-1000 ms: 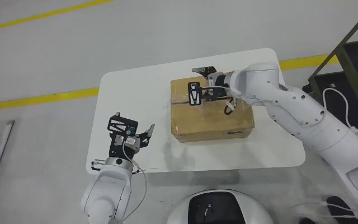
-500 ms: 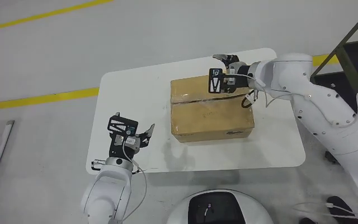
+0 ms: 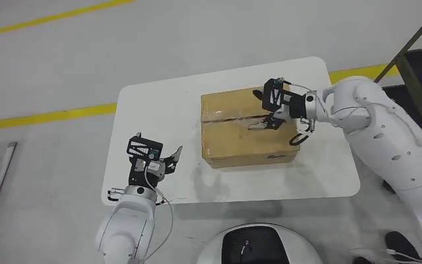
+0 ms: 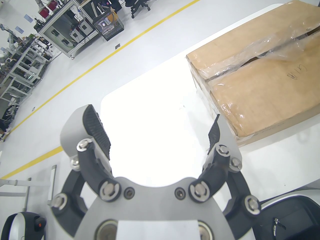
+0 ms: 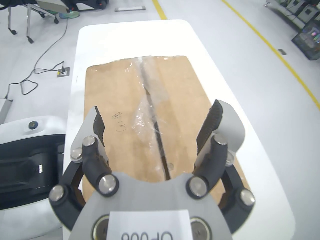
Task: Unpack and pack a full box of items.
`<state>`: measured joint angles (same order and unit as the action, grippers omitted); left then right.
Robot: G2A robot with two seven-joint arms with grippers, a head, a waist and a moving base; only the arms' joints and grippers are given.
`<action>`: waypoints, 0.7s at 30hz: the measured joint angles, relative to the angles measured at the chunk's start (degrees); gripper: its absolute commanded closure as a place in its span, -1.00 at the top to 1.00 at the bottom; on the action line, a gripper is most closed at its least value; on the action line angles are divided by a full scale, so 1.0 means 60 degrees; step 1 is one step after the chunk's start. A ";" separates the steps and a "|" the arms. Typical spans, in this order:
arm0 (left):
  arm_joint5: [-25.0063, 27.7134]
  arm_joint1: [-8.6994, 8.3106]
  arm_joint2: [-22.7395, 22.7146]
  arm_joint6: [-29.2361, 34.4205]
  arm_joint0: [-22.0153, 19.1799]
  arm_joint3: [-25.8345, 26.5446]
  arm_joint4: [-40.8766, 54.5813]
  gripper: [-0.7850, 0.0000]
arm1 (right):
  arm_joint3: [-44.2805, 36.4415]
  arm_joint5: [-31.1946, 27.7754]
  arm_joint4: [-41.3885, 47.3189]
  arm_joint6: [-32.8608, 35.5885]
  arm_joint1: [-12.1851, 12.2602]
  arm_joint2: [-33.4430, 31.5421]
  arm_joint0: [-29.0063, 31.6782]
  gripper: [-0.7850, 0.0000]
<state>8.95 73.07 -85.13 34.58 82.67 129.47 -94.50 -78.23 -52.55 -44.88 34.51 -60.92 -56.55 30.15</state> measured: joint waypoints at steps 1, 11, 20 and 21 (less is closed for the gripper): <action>0.0000 0.0000 0.0000 0.0000 0.0000 0.0000 0.0000 1.00 | 0.0071 0.0032 0.0033 0.0127 -0.0014 0.0096 -0.0032 -0.40; 0.0000 0.0000 0.0000 0.0000 0.0000 0.0000 0.0000 1.00 | 0.0658 0.0562 -0.0329 0.0332 -0.0181 0.0758 -0.0331 0.46; 0.0000 0.0000 0.0000 0.0000 0.0000 0.0000 0.0000 1.00 | 0.0943 0.0209 0.0194 0.0166 -0.0258 0.0957 -0.0474 0.18; 0.0000 0.0000 0.0000 0.0000 0.0000 0.0000 0.0000 1.00 | 0.0969 0.0084 0.0361 0.0216 -0.0255 0.0962 -0.0483 0.16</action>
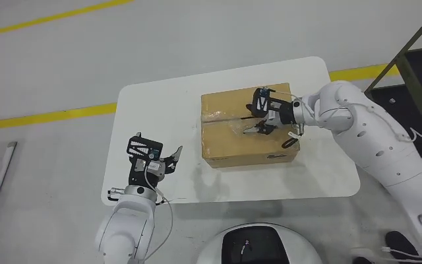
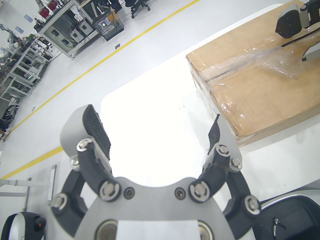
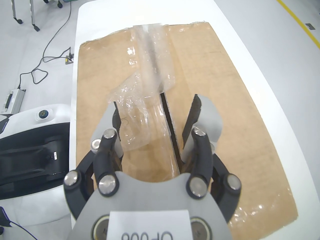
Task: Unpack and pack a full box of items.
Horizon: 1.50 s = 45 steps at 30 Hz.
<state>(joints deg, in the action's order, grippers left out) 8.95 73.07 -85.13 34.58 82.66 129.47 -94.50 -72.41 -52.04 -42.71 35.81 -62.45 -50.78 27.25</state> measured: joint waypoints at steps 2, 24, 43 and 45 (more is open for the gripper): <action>0.0000 0.0000 0.0000 0.0000 0.0000 0.0000 0.0000 1.00 | 0.0008 -0.0175 0.0221 0.0134 0.0019 -0.0003 -0.0014 0.00; 0.0002 0.0003 -0.0070 -0.0211 0.0102 -0.0032 0.0319 1.00 | -0.0596 0.0444 -0.0728 0.1057 0.0018 0.0363 -0.0452 -1.00; 0.0133 -0.0020 -0.0019 -0.0177 0.0038 -0.0090 0.0128 1.00 | -0.1974 -0.0455 -0.1983 0.1584 0.0624 -0.0792 0.0009 -1.00; 0.0133 -0.0020 -0.0018 -0.0179 0.0038 -0.0090 0.0129 1.00 | -0.2087 -0.0840 -0.2377 0.1362 0.0668 -0.0836 -0.0026 -1.00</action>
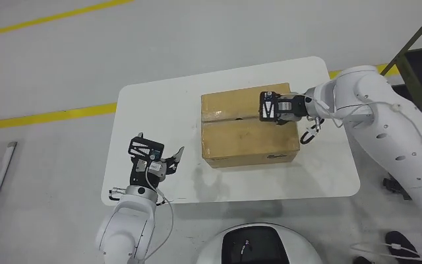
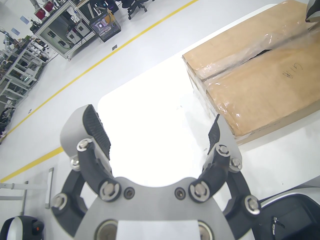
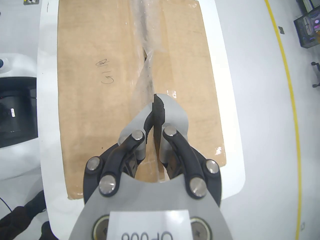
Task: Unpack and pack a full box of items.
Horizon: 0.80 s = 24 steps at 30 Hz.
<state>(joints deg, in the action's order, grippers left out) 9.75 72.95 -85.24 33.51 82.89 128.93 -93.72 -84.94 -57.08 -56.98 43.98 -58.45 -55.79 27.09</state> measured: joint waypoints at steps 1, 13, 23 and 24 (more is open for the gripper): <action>0.0000 0.0000 0.0000 0.0000 0.0000 0.0000 0.0000 1.00 | -0.0077 -0.0118 -0.0235 -0.0132 0.0020 -0.0007 -0.0023 -1.00; -0.0027 0.0001 -0.0010 -0.0088 0.0024 -0.0026 0.0036 1.00 | -0.0437 -0.0153 -0.3751 -0.3181 0.0429 0.0887 -0.0089 -1.00; -0.0209 0.0042 0.0382 -0.0749 -0.0254 -0.0209 0.0344 -1.00 | 0.0320 -0.0154 -0.3977 -0.4356 0.0610 0.1305 -0.0318 -1.00; -0.0192 0.0051 0.0517 -0.0840 -0.0359 -0.0261 0.0356 -1.00 | 0.0345 -0.0154 -0.3972 -0.4385 0.0625 0.1324 -0.0344 -1.00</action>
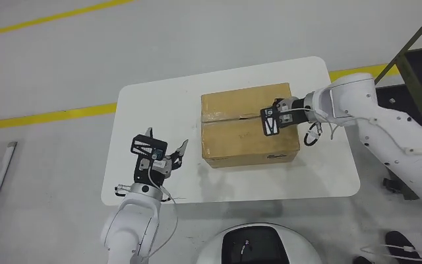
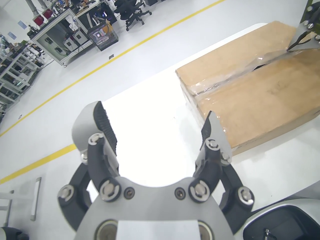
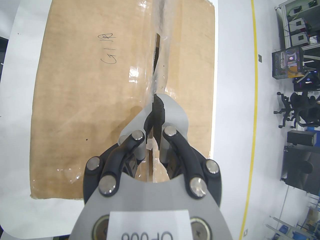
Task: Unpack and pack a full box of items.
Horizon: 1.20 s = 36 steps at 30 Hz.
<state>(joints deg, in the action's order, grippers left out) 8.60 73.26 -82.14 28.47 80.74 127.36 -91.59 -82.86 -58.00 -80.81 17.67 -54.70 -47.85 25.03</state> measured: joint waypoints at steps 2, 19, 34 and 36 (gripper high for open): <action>0.0042 0.0013 0.0212 -0.0102 -0.0174 -0.0123 -0.0018 -1.00 | 0.0042 0.0000 0.0034 -0.0039 0.0021 0.0016 -0.0026 -0.69; 0.0137 0.0039 0.0581 -0.0157 -0.0457 -0.0426 0.0010 -1.00 | 0.0130 0.0000 0.0676 0.0085 0.0315 -0.0676 0.0183 0.36; 0.0041 0.0265 0.2427 -0.1340 -0.1878 -0.1810 -0.0154 -1.00 | -0.0084 0.2085 0.7033 0.0380 0.0583 -0.2343 0.2522 1.00; -0.0025 0.0281 0.2477 -0.1316 -0.1938 -0.1895 -0.0187 -0.25 | -0.0182 0.2179 0.7916 0.0818 0.0568 -0.2263 0.2590 1.00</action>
<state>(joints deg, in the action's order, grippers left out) 8.45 74.94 -67.28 20.58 69.11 115.99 -92.71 -83.96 -44.92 -33.32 22.58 -51.29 -61.43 40.57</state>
